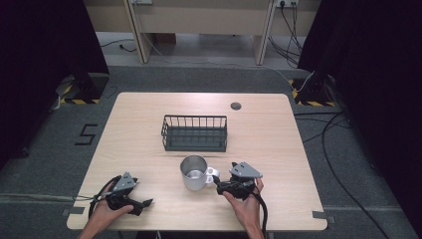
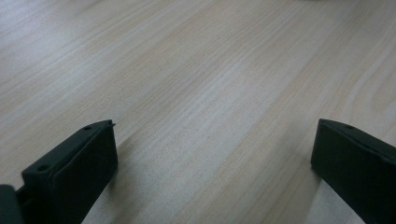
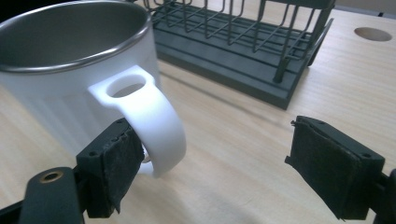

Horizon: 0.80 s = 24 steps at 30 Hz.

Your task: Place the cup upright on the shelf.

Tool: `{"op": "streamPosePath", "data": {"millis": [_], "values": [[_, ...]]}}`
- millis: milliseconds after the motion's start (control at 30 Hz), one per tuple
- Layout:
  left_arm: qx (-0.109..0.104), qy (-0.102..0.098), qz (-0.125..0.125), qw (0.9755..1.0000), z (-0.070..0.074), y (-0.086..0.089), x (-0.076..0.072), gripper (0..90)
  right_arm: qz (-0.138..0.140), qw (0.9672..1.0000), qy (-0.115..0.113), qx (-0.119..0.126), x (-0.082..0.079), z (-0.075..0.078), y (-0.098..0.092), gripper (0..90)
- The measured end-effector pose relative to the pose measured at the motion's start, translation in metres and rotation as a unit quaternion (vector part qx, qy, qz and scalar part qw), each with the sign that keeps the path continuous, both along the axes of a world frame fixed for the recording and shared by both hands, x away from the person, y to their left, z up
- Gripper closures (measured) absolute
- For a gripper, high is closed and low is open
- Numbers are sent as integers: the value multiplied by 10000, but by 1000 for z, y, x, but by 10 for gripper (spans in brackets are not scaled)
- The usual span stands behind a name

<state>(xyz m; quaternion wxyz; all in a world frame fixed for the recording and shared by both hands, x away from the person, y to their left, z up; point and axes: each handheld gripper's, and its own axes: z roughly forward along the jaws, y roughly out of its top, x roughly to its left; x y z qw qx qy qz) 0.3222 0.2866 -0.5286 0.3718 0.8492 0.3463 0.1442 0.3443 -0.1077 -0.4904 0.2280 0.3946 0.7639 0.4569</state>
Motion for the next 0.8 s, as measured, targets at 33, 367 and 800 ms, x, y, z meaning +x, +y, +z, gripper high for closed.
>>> {"op": "streamPosePath", "data": {"millis": [33,367,800], "values": [[0,0,-1,10000,0,0,0,0,-20,10000,-16,-13,3,-1,-1,171],[2,0,-2,10000,0,0,0,0,242,9994,-143,218,-7,5,-2,159],[-1,1,0,10000,0,0,0,0,954,9920,-509,646,-9,22,23,152]]}}
